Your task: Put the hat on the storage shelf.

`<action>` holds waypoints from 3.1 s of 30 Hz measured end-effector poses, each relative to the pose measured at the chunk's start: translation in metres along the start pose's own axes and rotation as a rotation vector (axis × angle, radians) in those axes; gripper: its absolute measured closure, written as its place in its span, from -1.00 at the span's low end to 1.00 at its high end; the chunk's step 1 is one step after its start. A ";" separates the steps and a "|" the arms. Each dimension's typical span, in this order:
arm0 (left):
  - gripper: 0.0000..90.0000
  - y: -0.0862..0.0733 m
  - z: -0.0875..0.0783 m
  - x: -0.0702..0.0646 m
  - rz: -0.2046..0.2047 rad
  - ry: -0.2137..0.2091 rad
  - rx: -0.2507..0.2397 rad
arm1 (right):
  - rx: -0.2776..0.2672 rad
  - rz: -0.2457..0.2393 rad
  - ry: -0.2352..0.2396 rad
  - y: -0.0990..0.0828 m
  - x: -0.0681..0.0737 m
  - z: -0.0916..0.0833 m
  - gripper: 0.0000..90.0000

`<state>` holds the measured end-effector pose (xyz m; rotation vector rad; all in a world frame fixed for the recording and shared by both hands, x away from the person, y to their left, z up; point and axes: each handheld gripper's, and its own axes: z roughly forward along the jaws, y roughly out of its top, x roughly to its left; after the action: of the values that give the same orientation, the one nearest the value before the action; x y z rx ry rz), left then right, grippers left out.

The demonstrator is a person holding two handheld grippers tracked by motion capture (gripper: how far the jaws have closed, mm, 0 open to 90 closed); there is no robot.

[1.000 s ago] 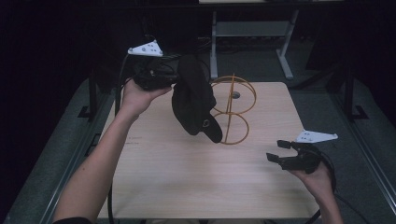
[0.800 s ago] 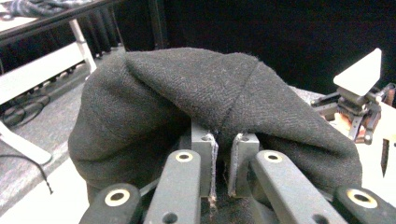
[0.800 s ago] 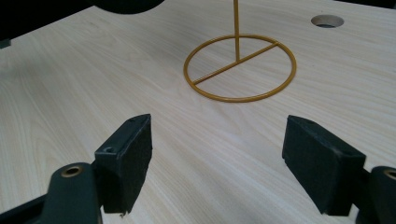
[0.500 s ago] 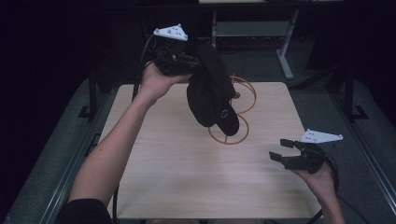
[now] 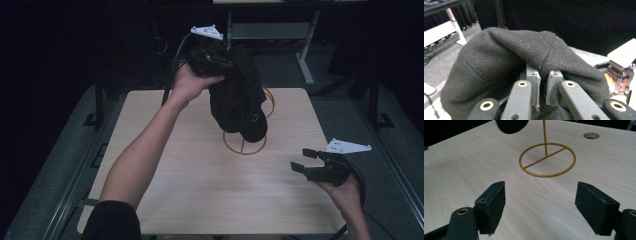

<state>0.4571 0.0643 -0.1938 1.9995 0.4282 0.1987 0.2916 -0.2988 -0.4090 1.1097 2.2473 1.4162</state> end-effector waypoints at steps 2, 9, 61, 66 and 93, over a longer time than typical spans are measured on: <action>0.86 0.000 0.009 0.000 -0.009 -0.007 -0.006 | 0.002 -0.001 0.002 0.000 0.000 0.000 -0.47; 0.86 0.001 0.036 -0.003 -0.027 -0.032 -0.001 | 0.014 0.004 0.012 -0.001 0.000 0.002 -0.47; 0.19 -0.014 0.040 -0.009 -0.046 0.041 0.122 | 0.026 0.000 -0.018 -0.010 0.002 0.010 -0.54; 0.18 -0.021 0.029 -0.007 -0.061 0.048 0.110 | 0.028 -0.001 -0.028 -0.009 0.004 0.012 -0.57; 0.05 -0.069 -0.026 -0.008 -0.095 0.084 0.085 | 0.042 0.003 -0.059 -0.008 0.008 0.021 -0.59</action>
<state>0.4266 0.1104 -0.2432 2.0538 0.5929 0.2085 0.2942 -0.2815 -0.4249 1.1532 2.2451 1.3257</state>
